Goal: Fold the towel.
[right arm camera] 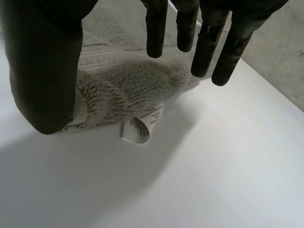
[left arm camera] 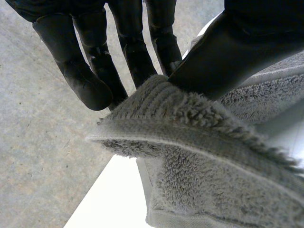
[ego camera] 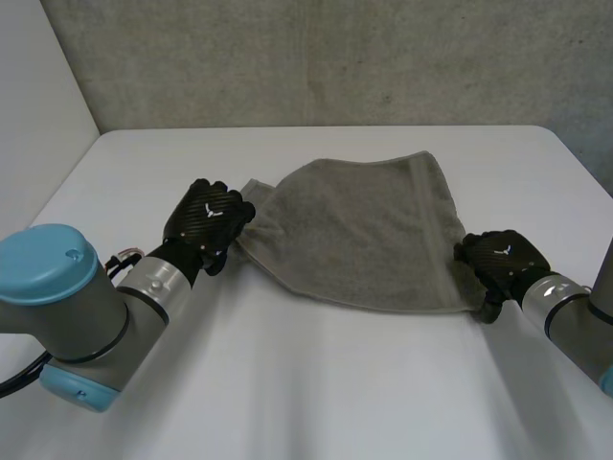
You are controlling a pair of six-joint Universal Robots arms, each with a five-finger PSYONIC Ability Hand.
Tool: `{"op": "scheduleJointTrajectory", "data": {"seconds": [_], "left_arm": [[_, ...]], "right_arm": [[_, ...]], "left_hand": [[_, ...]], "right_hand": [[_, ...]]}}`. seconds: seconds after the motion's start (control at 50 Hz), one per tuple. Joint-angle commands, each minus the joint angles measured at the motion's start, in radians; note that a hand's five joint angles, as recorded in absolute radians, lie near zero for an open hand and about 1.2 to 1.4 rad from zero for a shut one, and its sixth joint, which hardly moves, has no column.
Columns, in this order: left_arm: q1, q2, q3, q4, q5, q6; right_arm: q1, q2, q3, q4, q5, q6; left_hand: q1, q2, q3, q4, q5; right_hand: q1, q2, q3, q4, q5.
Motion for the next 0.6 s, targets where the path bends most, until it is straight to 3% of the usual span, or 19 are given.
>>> {"op": "scheduleJointTrajectory", "data": {"seconds": [0.02, 0.16, 0.4, 0.44, 0.46, 0.5, 0.6], "left_arm": [[0.002, 0.000, -0.001, 0.000, 0.000, 0.000], [0.003, 0.000, -0.001, 0.000, -0.001, 0.000], [0.003, -0.008, -0.009, 0.002, -0.004, 0.000], [0.012, -0.009, -0.009, 0.002, -0.010, 0.000], [0.012, -0.009, -0.009, 0.002, -0.010, 0.000], [0.014, -0.015, -0.009, -0.001, -0.033, 0.003], [0.028, -0.021, -0.010, -0.008, -0.059, 0.002]], "right_arm": [[0.002, 0.026, -0.034, -0.012, 0.020, 0.009], [0.011, 0.011, -0.034, -0.072, 0.026, 0.022], [0.034, -0.106, -0.019, -0.087, 0.028, 0.084], [0.022, -0.156, -0.011, -0.086, 0.029, 0.083], [0.022, -0.157, -0.011, -0.086, 0.029, 0.083], [0.020, -0.181, -0.010, -0.086, 0.031, 0.080], [0.016, -0.180, -0.014, -0.084, 0.034, 0.072]], "left_hand": [[-0.129, -0.227, -0.210, -0.184, -0.397], [-0.129, -0.227, -0.210, -0.184, -0.397], [-0.129, -0.227, -0.210, -0.184, -0.397], [-0.517, -0.614, -0.598, -0.572, -0.784], [-0.519, -0.617, -0.600, -0.574, -0.787], [-0.806, -0.904, -0.887, -0.861, -1.073], [-0.927, -1.025, -1.008, -0.982, -1.195]], "right_hand": [[0.390, 0.429, 0.406, 0.384, 0.367], [1.018, 1.057, 1.034, 1.012, 0.995], [1.019, 1.058, 1.035, 1.013, 0.995], [1.019, 1.058, 1.035, 1.013, 0.995], [1.019, 1.058, 1.035, 1.013, 0.995], [1.019, 1.058, 1.035, 1.013, 0.995], [1.019, 1.058, 1.035, 1.013, 0.995]]}}
